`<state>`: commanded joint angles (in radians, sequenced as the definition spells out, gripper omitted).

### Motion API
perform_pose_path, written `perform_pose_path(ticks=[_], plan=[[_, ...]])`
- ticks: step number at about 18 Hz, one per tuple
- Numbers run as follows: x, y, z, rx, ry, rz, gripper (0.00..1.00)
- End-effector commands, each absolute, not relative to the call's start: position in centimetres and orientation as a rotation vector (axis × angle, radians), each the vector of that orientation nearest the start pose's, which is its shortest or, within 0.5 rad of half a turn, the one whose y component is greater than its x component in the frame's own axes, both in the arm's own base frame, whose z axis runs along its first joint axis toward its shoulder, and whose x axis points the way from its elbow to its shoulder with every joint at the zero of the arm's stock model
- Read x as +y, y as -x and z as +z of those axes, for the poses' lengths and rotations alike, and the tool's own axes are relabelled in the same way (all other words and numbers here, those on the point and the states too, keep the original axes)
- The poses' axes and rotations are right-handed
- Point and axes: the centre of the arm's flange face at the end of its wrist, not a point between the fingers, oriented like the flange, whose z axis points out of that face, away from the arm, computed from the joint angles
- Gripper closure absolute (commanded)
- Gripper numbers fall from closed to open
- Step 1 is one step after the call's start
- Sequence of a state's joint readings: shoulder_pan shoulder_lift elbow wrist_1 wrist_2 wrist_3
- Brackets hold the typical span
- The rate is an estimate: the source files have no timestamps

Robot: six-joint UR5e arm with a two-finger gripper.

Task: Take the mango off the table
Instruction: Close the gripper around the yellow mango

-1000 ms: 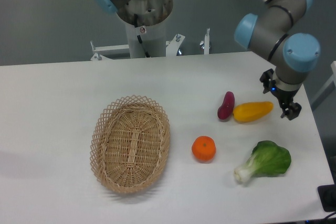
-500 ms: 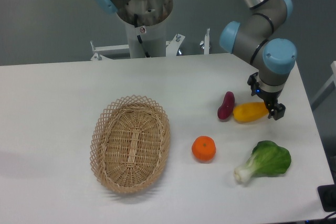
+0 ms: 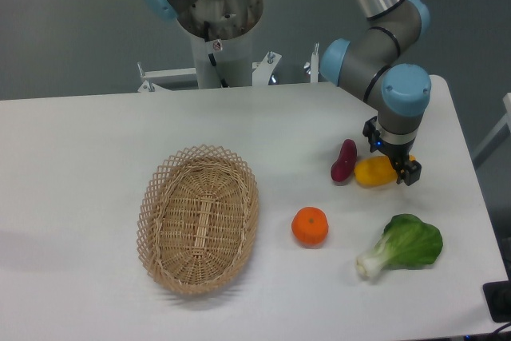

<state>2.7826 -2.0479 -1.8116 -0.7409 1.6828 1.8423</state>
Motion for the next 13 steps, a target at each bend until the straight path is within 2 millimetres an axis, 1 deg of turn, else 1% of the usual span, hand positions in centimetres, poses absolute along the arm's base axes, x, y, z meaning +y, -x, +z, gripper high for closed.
perform_pose_path(ticks=[3,4,7,10,13], plan=[[32.6,52.1,19.8,0.997,3.085,0.199,0.47],[32.6,52.2,19.9,0.997,3.085,0.204,0.51],[32.6,52.4,20.3,0.994,3.085,0.216,0.52],[33.4,53.1,22.4,0.984,3.052,0.269,0.52],[34.5,53.2,25.9,0.924,2.967,0.266,0.52]])
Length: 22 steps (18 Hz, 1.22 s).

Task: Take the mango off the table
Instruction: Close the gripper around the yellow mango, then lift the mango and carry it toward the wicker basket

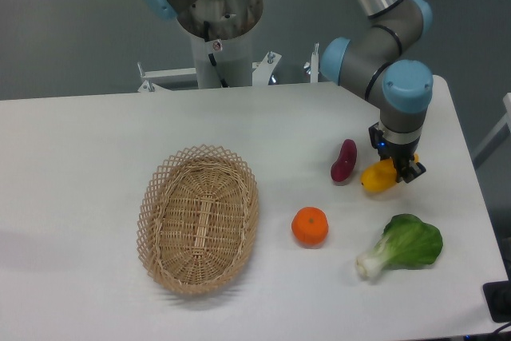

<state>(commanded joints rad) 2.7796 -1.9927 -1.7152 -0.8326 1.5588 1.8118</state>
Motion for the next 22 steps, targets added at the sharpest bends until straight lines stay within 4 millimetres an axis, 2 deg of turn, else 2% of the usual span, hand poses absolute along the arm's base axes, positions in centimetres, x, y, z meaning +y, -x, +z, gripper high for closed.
perform_pose_path(ticks=[4,7,9,10,12,14,16,19,22], plan=[[36.7,53.2,30.8,0.720,2.928,0.215,0.52],[40.4,50.4,34.5,0.652,2.917,0.176,0.52],[42.8,48.7,37.4,0.532,2.875,0.157,0.52],[43.5,48.0,38.9,0.494,2.852,0.141,0.52],[44.9,46.8,40.7,0.454,2.820,0.098,0.52],[45.4,45.5,43.0,0.408,2.787,0.113,0.52],[46.4,44.4,43.6,0.336,2.765,0.086,0.52],[46.6,42.9,44.5,0.337,2.764,0.074,0.52],[46.7,42.3,45.0,0.305,2.768,0.065,0.52]])
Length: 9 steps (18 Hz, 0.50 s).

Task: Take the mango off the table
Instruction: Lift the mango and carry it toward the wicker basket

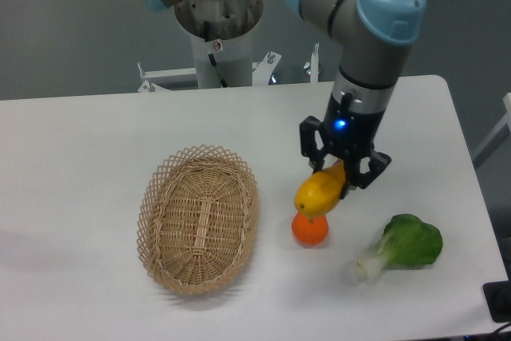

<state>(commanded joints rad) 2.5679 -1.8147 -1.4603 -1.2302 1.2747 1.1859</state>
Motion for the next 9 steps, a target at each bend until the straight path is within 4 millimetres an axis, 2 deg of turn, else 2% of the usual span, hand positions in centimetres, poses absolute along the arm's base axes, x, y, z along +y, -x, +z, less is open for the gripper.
perform_pose_path(ticks=[1,9], plan=[[47.37,41.53,45.08,0.324,2.764,0.062,0.52],[47.42,41.44,45.00,0.322,2.767,0.060,0.51]])
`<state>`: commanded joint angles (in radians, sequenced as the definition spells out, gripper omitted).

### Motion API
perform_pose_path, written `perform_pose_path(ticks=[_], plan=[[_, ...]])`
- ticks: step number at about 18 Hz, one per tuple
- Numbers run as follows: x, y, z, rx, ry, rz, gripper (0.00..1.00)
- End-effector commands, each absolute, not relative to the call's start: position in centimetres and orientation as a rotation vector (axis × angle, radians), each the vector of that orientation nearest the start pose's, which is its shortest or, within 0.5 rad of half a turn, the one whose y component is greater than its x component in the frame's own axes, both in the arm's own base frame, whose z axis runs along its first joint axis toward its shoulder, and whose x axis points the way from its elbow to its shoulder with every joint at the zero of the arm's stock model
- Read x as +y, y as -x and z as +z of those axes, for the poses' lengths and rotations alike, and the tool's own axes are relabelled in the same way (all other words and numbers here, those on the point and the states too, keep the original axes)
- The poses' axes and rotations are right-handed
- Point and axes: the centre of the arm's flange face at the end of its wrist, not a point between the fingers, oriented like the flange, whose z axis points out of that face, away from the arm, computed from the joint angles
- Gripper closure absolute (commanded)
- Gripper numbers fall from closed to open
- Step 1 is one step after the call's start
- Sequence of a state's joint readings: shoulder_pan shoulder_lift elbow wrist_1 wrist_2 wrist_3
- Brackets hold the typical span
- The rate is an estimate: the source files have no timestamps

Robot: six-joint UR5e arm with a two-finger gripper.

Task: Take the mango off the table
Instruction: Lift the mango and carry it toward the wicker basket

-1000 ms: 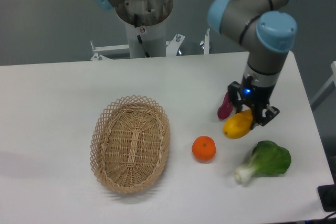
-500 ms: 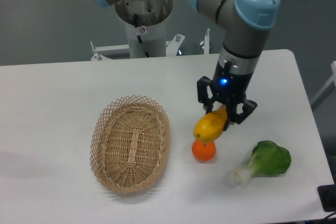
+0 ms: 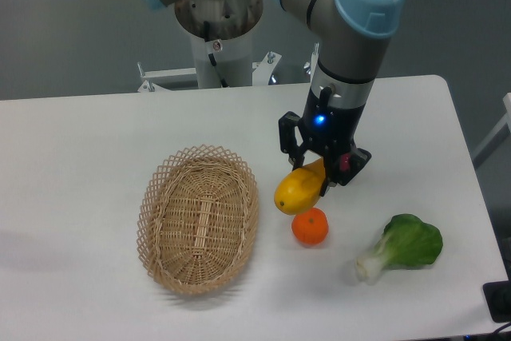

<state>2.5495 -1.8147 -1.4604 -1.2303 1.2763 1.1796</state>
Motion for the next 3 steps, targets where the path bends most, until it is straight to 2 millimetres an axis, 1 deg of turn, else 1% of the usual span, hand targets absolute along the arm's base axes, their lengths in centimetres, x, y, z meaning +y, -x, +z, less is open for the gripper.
perform_pose_path(ticks=[3], plan=[[47.42,41.43,44.98,0.324,2.767,0.059,0.51]])
